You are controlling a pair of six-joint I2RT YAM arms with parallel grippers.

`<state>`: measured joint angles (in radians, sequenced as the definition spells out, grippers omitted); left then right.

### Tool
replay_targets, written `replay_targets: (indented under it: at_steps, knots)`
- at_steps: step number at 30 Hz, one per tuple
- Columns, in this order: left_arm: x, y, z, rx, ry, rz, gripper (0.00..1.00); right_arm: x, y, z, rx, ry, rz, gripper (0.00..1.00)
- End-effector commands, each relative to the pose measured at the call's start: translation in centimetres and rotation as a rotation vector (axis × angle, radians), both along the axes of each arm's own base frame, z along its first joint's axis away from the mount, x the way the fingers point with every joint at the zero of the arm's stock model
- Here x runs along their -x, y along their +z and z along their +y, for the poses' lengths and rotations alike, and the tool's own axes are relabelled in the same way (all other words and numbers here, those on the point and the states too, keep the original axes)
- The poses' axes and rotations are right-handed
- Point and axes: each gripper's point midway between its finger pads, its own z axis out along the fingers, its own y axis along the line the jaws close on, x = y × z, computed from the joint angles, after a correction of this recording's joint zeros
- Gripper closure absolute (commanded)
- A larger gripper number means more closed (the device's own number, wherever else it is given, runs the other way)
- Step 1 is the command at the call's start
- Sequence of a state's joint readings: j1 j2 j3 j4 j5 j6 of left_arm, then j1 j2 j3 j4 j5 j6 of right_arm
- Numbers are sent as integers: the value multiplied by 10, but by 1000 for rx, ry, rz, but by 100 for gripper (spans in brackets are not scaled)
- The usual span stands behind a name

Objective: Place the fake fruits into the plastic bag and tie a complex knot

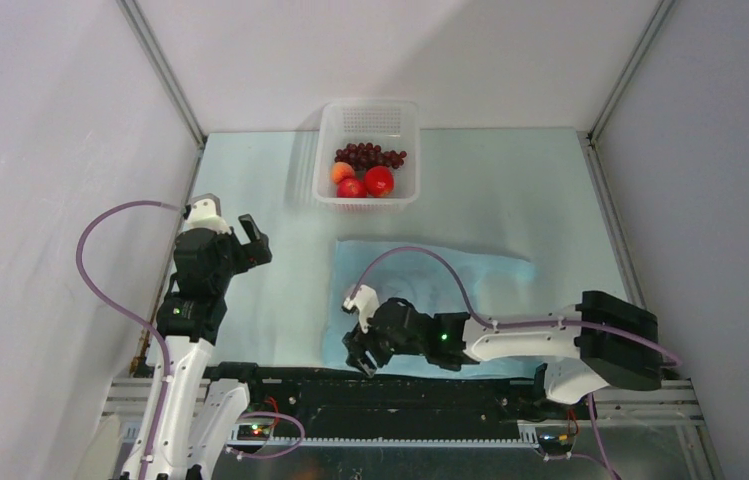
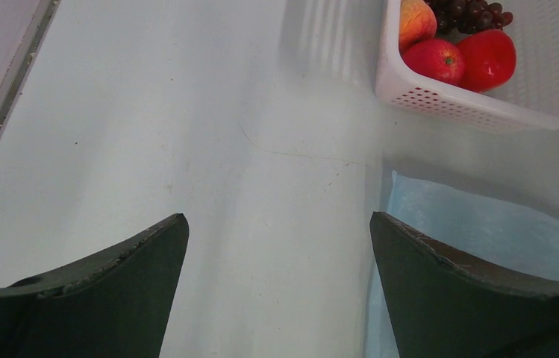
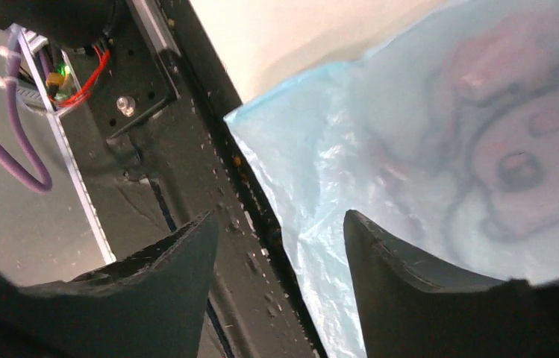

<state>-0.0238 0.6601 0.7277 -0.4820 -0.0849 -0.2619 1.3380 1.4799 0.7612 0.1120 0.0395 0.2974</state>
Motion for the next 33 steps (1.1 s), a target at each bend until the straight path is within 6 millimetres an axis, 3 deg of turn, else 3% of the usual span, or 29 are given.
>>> replay_targets:
  at_steps: [1,6,9,11,14,15,16,17,18,21,25,27,28,29,30,32,33]
  knots:
    - [-3,23,-3,11,-14,-61,1,-20,55,0,-95,-80,9,26]
    - [-3,23,-5,15,-21,-64,1,-61,79,-46,-112,-268,93,20]
    - [-4,24,-11,31,-53,-78,1,-79,77,-82,-96,-389,138,21]
    - [-5,26,-17,41,-87,-91,1,-100,70,-112,-111,-499,171,21]
    - [-5,24,-25,48,-123,-86,1,-109,59,-144,-161,-583,255,21]
    - [-5,24,-29,50,-138,-86,1,-118,50,-164,-175,-650,272,21]
    - [-6,23,-31,52,-147,-81,1,-116,49,-167,-203,-649,310,21]
    - [-6,21,-37,63,-163,-71,1,-123,39,-186,-223,-720,335,21]
    - [-6,23,-41,75,-170,-68,1,-117,28,-191,-234,-715,379,22]
    - [-3,15,-68,177,-221,-14,1,-127,20,-221,-315,-808,425,23]
    - [-1,-13,-105,342,-267,60,1,-126,4,-245,-379,-854,481,20]
    - [2,-49,-114,403,-247,109,1,-125,-5,-253,-410,-878,511,20]
    - [-3,-49,-118,424,-249,80,1,-124,-11,-259,-431,-892,528,21]
    - [-1,-68,-120,437,-229,116,1,-124,-10,-259,-452,-885,534,21]
    - [-3,-70,-123,442,-231,106,1,-124,-17,-265,-460,-914,549,22]
    - [-5,-95,-121,418,-199,163,1,-124,-23,-272,-470,-942,561,23]
    - [-4,-102,-120,405,-189,178,8,-124,-25,-273,-475,-943,556,23]
